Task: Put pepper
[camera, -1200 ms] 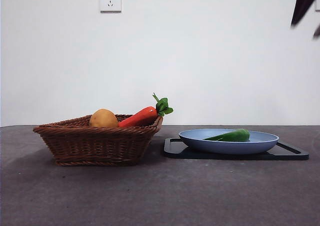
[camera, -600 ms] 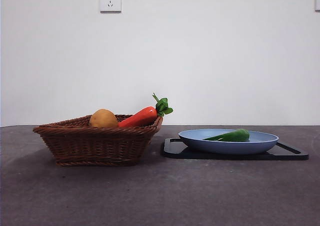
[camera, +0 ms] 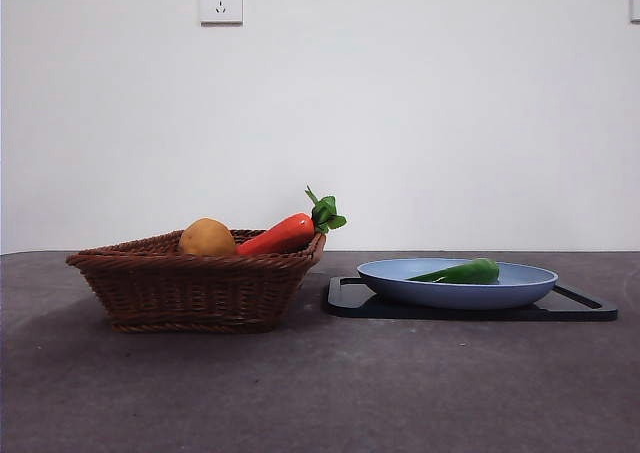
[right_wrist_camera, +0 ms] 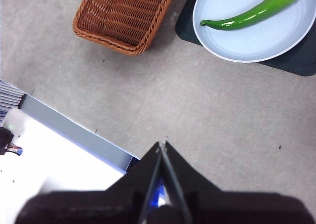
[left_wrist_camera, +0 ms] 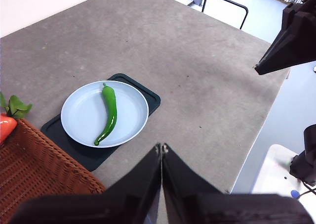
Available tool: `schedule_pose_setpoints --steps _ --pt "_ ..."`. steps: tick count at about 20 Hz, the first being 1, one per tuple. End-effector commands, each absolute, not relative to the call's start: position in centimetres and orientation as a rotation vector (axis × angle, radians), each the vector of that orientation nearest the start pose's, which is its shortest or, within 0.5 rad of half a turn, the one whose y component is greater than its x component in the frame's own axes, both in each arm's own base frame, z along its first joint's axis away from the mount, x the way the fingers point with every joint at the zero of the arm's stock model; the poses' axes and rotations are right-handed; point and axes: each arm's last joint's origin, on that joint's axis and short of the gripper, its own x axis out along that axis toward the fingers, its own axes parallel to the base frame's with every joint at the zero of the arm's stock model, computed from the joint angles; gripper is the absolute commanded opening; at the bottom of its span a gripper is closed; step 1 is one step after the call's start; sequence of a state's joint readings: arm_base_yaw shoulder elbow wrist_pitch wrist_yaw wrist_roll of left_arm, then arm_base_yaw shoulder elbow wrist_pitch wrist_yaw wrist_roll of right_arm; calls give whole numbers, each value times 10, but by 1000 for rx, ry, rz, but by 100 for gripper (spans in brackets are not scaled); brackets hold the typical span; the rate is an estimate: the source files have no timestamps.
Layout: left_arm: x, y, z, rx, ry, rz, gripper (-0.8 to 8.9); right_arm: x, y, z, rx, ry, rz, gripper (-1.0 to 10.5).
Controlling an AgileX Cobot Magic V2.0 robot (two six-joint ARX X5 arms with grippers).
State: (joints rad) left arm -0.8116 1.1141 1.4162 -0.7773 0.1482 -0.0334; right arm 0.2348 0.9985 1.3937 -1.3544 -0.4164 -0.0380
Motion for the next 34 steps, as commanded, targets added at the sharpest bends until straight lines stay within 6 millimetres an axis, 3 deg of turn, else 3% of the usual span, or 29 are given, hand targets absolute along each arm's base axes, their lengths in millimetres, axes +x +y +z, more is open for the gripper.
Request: schedule_pose_setpoints --steps 1,7,10,13,15,17,23,30,34 --pt "138 -153 432 135 459 -944 8 127 43 401 56 966 617 11" --pt "140 -150 432 181 428 -897 8 127 43 401 56 966 617 11" --pt "148 -123 449 173 271 -726 8 127 43 401 56 966 617 11" --pt "143 -87 467 138 110 -585 8 127 43 401 56 966 617 11" --pt "133 -63 470 122 -11 -504 8 127 43 401 56 966 616 11" --pt "121 -43 460 117 -117 -400 8 127 43 401 56 966 616 11" --pt "84 -8 387 118 -267 -59 8 127 43 401 55 966 616 11" --pt "78 -3 272 71 -160 -14 8 127 43 401 55 966 616 11" --pt "83 -2 222 67 -104 -9 8 127 43 401 55 966 616 11"
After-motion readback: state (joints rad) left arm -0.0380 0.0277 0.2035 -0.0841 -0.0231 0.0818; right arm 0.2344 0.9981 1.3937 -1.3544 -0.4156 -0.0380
